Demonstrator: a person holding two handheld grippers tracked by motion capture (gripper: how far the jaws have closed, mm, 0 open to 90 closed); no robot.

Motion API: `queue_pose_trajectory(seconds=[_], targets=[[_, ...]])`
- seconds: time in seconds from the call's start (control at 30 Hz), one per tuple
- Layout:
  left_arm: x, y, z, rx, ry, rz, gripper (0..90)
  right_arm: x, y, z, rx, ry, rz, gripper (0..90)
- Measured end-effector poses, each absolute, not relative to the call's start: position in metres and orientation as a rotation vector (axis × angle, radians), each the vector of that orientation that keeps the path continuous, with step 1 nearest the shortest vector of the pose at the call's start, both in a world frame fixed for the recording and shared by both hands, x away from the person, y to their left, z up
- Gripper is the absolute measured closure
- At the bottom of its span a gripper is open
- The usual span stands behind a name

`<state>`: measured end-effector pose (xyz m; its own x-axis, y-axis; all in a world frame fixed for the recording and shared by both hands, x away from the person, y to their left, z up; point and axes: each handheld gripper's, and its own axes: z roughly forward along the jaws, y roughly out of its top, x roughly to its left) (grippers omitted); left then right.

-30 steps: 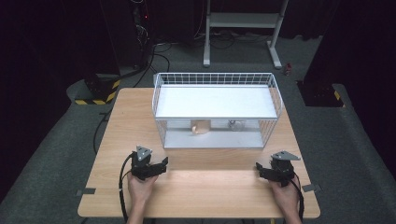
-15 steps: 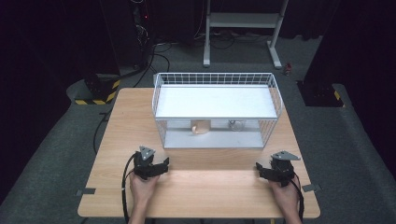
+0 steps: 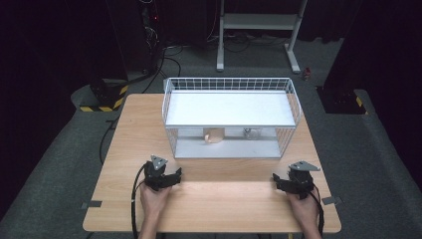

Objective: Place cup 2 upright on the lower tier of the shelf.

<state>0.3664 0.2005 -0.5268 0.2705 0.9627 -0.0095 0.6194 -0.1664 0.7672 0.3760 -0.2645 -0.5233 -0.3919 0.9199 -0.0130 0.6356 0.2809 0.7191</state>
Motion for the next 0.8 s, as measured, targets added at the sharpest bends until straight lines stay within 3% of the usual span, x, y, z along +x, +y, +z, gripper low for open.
queue_pose_trajectory(seconds=[0.8], targets=[[0.3688, 0.1959, -0.5286, 1.929, 1.443, 0.641, 16.1, 0.3761, -0.2645, -0.5233, 1.401, 2.128, 0.894, 24.2]])
